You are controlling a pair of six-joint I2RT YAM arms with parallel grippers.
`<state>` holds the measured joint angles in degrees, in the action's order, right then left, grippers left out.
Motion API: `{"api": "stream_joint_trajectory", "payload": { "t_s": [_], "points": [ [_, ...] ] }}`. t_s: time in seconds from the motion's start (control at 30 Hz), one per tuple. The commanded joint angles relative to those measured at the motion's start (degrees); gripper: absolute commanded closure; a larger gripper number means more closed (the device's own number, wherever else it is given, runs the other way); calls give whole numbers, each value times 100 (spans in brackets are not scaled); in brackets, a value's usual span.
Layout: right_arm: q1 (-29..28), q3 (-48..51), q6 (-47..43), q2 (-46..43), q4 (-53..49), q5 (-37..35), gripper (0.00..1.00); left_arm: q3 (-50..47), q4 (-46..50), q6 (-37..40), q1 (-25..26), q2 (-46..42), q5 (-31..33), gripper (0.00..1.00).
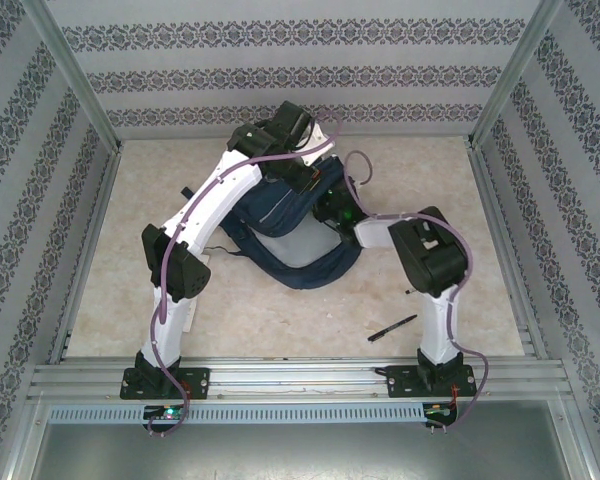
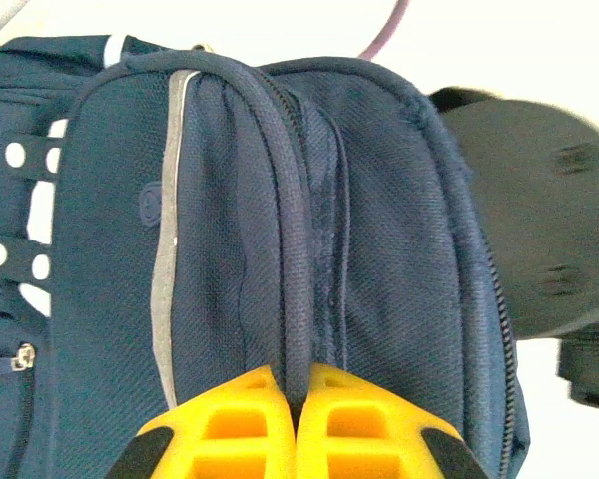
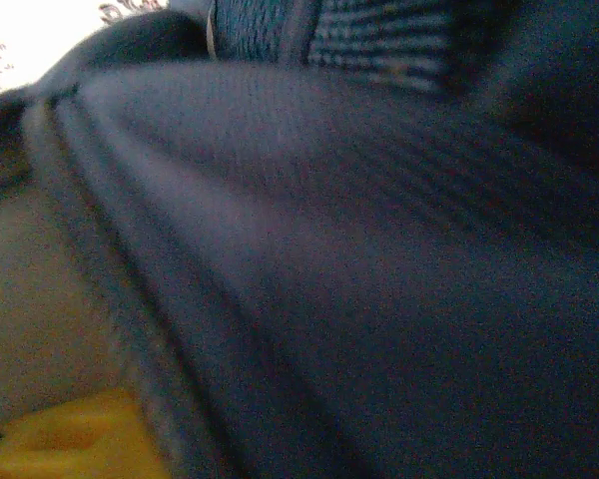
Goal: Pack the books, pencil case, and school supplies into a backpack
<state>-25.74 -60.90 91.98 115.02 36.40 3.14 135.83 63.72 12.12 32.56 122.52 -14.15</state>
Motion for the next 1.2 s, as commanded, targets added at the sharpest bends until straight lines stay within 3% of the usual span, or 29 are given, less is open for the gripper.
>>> {"api": "stream_joint_trajectory", "payload": {
  "t_s": [0.0, 0.13, 0.27, 0.33, 0.43, 0.5, 0.6, 0.7, 0.77, 0.83, 0.9, 0.97, 1.07, 1.17],
  "points": [
    [248, 846, -94, -781, 60, 602, 33, -77, -632, 429, -208, 103, -293, 100],
    [610, 1766, -331, -1650, -240, 1291, 32, -143, -616, 484, -285, 311, -292, 100],
    [938, 2591, -618, -2636, -820, 1805, 32, -514, -856, 396, -287, 378, -699, 98],
    [1062, 2847, -1029, -3104, -1190, 2024, 32, -733, -965, 286, -288, 361, -907, 89],
    [1194, 2917, -2057, -4023, -2487, 1949, 33, -1150, -1078, 64, -293, 258, -1606, 58],
    [1270, 2766, -2937, -4638, -3496, 1755, 32, -1474, -1227, -385, -308, 28, -1861, 55],
    [1340, 2531, -4093, -5421, -4702, 1378, 31, -2281, -1824, -1579, -435, -724, -1794, 51],
    [1307, 2241, -5019, -5715, -5557, 1318, 31, -3457, -2401, -2303, -618, -1806, -1596, 45],
    [1280, 2072, -5392, -5687, -5913, 1633, 29, -4413, -2963, -2992, -849, -2545, -1565, 42],
    [1265, 2039, -5522, -5664, -5802, 2448, 29, -5197, -3420, -3364, -1081, -3107, -1863, 39],
    [1065, 1955, -5667, -5732, -5736, 2816, 30, -5774, -3461, -3536, -1243, -3577, -1977, 36],
    [631, 1645, -6154, -5815, -6041, 2661, 30, -6352, -3358, -3724, -1416, -4041, -1863, 33],
    [-292, 1149, -7207, -5584, -6456, 2209, 30, -7087, -2907, -4150, -1866, -4602, -1369, 28],
    [-1272, 561, -7717, -4758, -6541, 1805, 29, -7363, -1827, -4040, -2442, -4738, -590, 24]
  ]
}}
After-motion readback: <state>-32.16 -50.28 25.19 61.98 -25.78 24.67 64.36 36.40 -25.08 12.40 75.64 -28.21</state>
